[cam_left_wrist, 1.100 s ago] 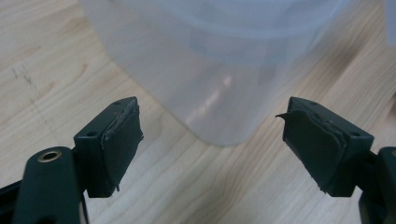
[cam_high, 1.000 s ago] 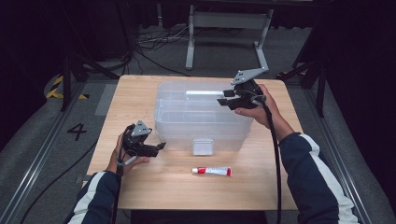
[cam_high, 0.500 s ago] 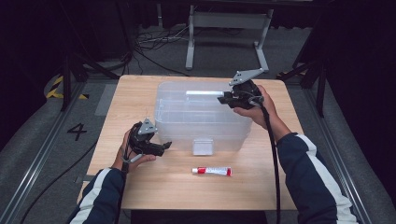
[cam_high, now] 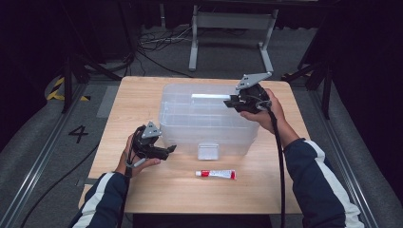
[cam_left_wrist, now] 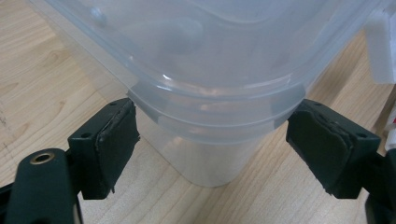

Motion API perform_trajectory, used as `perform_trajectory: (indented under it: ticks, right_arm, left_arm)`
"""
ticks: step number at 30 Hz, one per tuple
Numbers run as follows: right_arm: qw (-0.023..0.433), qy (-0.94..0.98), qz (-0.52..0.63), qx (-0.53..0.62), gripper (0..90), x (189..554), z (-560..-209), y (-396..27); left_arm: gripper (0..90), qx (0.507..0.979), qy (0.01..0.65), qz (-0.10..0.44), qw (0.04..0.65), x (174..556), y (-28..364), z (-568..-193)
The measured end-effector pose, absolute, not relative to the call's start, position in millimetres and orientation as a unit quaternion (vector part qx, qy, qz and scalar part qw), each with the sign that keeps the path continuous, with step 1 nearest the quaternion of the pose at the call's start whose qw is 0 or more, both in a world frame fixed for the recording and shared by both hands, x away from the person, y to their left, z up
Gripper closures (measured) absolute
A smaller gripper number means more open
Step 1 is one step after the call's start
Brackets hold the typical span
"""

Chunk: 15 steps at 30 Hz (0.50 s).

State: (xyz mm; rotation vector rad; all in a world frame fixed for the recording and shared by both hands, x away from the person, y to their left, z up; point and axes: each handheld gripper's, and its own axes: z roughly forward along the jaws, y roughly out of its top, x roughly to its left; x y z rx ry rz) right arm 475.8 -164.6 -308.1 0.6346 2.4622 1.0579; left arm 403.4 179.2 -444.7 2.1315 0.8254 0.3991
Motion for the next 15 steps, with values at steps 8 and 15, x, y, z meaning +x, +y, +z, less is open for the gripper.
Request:
perform_trajectory:
  ticks: [8, 15]
  right_arm:
    - [0.192, 0.876, 0.378, 0.228, 76.1, 476.6, -307.5, -168.6]
    - [0.189, 0.875, 0.379, 0.234, 76.1, 479.3, -306.4, -172.5]
  left_arm:
    - [16.1, 0.841, 0.328, 0.158, 0.401, 404.7, 174.1, -444.9]
    - [17.5, 0.841, 0.325, 0.161, 0.401, 405.9, 172.1, -442.9]
